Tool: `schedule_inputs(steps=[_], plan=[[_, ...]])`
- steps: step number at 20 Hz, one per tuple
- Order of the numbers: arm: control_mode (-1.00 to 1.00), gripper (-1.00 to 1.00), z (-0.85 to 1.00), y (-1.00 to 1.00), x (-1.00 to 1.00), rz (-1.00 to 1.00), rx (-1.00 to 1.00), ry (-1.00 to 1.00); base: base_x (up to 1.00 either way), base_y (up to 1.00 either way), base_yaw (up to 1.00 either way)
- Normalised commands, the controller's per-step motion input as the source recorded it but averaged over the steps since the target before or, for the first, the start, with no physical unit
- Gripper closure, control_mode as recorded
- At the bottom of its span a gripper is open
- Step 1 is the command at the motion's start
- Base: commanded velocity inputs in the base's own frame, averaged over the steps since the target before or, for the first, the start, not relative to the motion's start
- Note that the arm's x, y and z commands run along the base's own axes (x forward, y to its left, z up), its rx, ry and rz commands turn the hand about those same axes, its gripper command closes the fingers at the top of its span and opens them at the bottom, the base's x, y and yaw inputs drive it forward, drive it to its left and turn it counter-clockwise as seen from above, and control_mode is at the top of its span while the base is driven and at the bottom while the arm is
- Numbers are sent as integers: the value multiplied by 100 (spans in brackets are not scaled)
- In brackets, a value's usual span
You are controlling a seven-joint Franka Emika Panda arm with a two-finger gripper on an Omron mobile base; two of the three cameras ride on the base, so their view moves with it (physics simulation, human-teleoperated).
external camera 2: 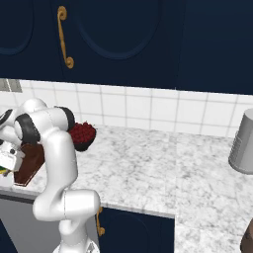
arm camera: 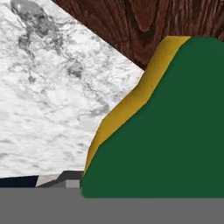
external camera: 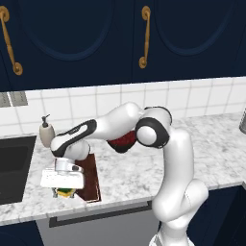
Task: Pick up the sponge from the counter and clean the cutting board by briefly scrubbing or pressing down on the cutting board. Once finished, release the sponge.
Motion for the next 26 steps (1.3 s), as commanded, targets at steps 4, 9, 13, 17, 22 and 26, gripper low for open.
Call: schedule_inputs(steps=[4,9,13,17,22,26], plan=[[-100,100,-65,53,-100,0,-3,8,0,0,0],[-100,100,-33,47,-100,0,0,7,0,0,0],[-100,100,-54,47,-100,0,0,3,0,0,0],[-100,100,4,4,-100,0,0,8,0,0,0],[-100,100,100,-64,-55,2,2,-10,0,0,0],[-100,100,100,-67,-85,0,3,0,0,0,0]])
